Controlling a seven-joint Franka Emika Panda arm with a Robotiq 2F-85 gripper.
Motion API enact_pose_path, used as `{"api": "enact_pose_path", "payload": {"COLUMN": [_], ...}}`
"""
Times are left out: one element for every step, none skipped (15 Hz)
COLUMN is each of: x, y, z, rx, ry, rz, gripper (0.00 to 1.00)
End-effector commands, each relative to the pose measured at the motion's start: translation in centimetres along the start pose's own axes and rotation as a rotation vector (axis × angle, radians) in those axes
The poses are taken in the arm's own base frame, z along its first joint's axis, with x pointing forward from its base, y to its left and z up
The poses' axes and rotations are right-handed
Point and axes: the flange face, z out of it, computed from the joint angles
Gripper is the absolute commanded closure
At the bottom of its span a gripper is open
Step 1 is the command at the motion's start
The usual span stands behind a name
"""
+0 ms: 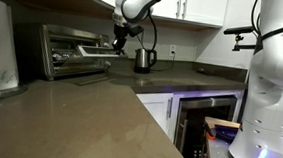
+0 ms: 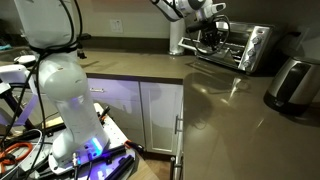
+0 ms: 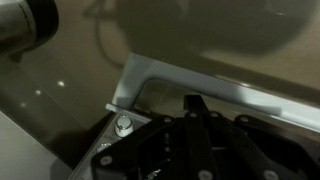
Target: Close the toaster oven door
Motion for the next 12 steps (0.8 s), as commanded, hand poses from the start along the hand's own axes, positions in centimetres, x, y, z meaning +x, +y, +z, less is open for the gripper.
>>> {"api": "enact_pose_path", "payload": {"x": [1.4, 1.7, 1.9, 2.2, 2.5, 2.7, 2.9, 3.2, 3.4, 3.6, 3.8, 3.9], "y": [1.7, 2.0, 2.3, 2.6, 2.8, 3.0, 3.1, 3.3, 3.4, 3.6, 3.7, 3.9], "z": [-0.5, -0.6, -0.7, -0.9, -1.1, -1.2, -1.4, -1.6, -1.8, -2.0, -2.1, -2.3], "rx": [0.001, -0.004, -0.008, -0.012, -0.015, -0.018, -0.021, -0.025, -0.028, -0.034, -0.037, -0.047], "ry": [-0.004, -0.004, -0.001, 0.004, 0.009, 0.013, 0.018, 0.024, 0.028, 0.035, 0.04, 0.049], "rz": [-0.032, -0.034, -0.039, -0.041, -0.044, -0.048, -0.051, -0.055, -0.058, -0.06, -0.06, -0.059], "gripper": [1.0, 1.0, 1.0, 1.0, 1.0, 1.0, 1.0, 1.0, 1.0, 1.0, 1.0, 1.0]}}
